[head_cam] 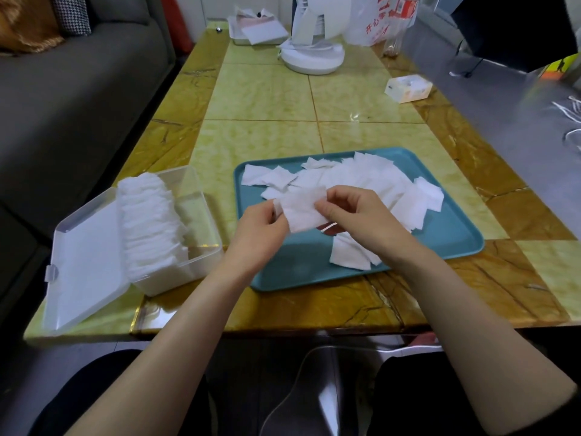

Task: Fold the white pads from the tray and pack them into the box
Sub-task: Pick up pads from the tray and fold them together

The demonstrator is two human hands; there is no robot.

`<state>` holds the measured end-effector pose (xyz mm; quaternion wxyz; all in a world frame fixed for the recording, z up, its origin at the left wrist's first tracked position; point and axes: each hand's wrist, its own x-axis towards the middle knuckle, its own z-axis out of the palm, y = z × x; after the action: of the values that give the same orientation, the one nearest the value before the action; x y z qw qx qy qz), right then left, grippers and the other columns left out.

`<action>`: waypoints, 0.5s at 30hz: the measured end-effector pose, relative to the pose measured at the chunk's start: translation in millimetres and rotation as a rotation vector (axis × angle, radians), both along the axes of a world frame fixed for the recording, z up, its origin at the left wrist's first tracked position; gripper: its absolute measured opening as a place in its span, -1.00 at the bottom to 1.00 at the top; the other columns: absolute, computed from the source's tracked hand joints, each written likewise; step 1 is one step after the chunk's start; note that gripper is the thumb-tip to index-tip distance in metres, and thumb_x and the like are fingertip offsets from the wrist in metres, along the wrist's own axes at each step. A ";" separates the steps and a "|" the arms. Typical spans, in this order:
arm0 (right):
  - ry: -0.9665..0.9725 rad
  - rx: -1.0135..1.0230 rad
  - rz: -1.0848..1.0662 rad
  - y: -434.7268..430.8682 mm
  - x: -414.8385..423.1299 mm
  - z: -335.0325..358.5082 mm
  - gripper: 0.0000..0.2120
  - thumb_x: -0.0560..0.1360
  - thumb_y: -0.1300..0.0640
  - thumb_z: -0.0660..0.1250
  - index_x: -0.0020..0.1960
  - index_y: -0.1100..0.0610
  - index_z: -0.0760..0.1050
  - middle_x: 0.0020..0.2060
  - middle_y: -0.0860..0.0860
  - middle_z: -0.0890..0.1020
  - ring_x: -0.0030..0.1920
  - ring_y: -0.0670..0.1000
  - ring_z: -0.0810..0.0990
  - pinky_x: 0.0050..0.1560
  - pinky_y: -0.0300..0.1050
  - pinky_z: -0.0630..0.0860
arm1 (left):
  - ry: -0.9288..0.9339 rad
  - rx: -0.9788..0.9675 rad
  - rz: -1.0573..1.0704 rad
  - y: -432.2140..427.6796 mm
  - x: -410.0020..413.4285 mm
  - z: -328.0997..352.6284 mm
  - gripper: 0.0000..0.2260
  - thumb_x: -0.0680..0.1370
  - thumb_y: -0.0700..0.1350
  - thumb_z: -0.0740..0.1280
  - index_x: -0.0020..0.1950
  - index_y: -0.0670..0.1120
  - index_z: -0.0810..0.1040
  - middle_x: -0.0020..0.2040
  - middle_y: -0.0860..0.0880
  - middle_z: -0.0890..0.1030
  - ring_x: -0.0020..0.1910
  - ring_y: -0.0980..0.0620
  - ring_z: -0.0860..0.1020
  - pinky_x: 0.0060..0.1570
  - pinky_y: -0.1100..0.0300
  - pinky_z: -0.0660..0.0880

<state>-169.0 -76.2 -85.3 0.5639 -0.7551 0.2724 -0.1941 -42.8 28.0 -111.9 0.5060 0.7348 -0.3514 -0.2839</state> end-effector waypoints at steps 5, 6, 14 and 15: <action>0.036 -0.050 -0.051 -2.9 1.9 -6.9 -0.90 0.54 0.21 0.29 -0.14 0.18 0.53 -0.25 0.09 0.60 -0.30 -0.10 0.63 -0.22 -0.22 0.59 | 0.091 -0.036 -0.024 1.6 -5.4 7.1 -0.68 0.46 -0.06 0.20 -0.03 -0.30 0.55 -0.18 -0.08 0.50 -0.18 0.04 0.42 -0.10 0.07 0.38; 0.037 -0.063 -0.060 -2.5 2.1 -6.8 -0.88 0.53 0.20 0.29 -0.19 0.13 0.51 -0.28 0.05 0.59 -0.29 -0.08 0.63 -0.23 -0.22 0.59 | 0.136 -0.043 -0.029 1.7 -6.5 9.2 -0.66 0.46 -0.03 0.19 -0.05 -0.29 0.56 -0.18 -0.07 0.53 -0.16 0.01 0.46 -0.05 0.07 0.42; 0.037 -0.125 -0.089 1.0 1.0 -8.9 -0.91 0.51 0.17 0.33 -0.16 0.15 0.51 -0.31 0.02 0.61 -0.31 -0.09 0.62 -0.19 -0.14 0.58 | 0.165 -0.050 -0.069 5.2 -11.1 12.4 -0.76 0.57 0.11 0.25 -0.14 0.04 0.63 -0.13 -0.03 0.70 -0.11 0.06 0.61 0.04 0.02 0.51; 0.044 -0.147 -0.094 1.8 1.0 -9.8 -0.93 0.50 0.17 0.34 -0.14 0.15 0.52 -0.28 0.03 0.61 -0.30 -0.10 0.61 -0.18 -0.12 0.58 | 0.087 -0.044 -0.075 5.8 -11.2 10.4 -0.84 0.55 0.06 0.31 -0.10 0.03 0.62 -0.09 -0.11 0.69 -0.13 0.06 0.58 -0.01 0.02 0.52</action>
<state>-168.0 -74.4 -95.1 0.4914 -0.7848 0.3046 -0.2231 -53.9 33.7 -101.4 0.5258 0.6967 -0.3624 -0.3268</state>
